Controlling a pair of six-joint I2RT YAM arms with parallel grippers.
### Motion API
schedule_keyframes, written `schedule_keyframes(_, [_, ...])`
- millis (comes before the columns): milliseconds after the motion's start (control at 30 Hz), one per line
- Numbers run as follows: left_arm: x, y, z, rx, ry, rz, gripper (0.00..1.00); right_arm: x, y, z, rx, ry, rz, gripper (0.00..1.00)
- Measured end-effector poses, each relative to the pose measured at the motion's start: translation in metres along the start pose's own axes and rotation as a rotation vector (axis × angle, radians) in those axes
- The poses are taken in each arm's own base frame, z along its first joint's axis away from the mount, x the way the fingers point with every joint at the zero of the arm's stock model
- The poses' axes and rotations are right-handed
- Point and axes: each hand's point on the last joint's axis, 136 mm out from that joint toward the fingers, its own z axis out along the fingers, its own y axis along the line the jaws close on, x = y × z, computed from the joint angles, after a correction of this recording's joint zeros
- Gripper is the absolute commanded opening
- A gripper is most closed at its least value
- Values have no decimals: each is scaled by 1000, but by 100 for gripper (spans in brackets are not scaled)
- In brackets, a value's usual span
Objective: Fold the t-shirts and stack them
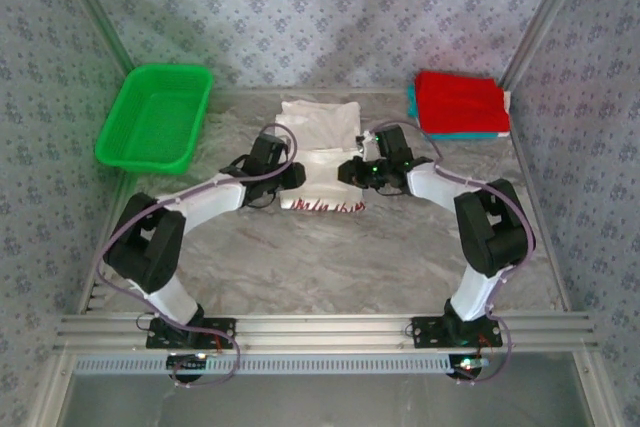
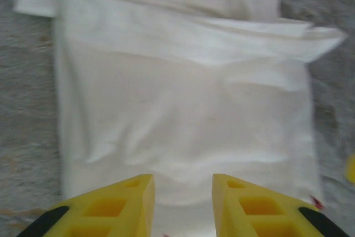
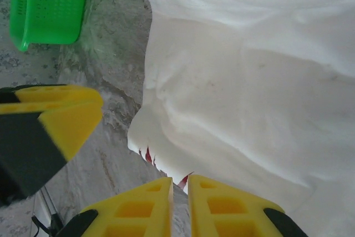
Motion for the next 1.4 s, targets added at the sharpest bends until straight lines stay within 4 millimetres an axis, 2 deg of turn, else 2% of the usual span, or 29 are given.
schedule_keyframes(100, [18,-4,4,34,27,-4,32,10,-8,7,7,18,21,16])
schedule_keyframes(267, [79,35,26,-35,161,-55,28,43,-41,27,59,95,86,16])
schedule_keyframes(367, [73,33,27,-12,128,-71,27,55,-54,35,80,126,113,16])
schedule_keyframes(600, [71,37,18,-25,124,-93,30,50,-49,30,75,108,102,17])
schedule_keyframes(700, [63,41,4,-35,107,-117,35,47,-40,24,66,97,91,18])
schedule_keyframes(800, [45,47,-15,-24,54,-165,40,41,-24,18,46,81,62,18])
schedule_keyframes(900, [29,57,-31,-12,4,-221,44,35,-7,21,23,78,18,18])
schedule_keyframes(967, [27,62,-33,-10,5,-251,45,30,2,25,14,78,-10,17])
schedule_keyframes(1067, [39,65,-28,-3,54,-278,46,29,1,38,17,90,-17,17])
schedule_keyframes(1267, [76,74,-15,-16,168,-321,46,47,-33,62,74,149,52,16])
schedule_keyframes(1400, [89,75,-6,-27,211,-321,47,46,-32,64,66,142,58,16])
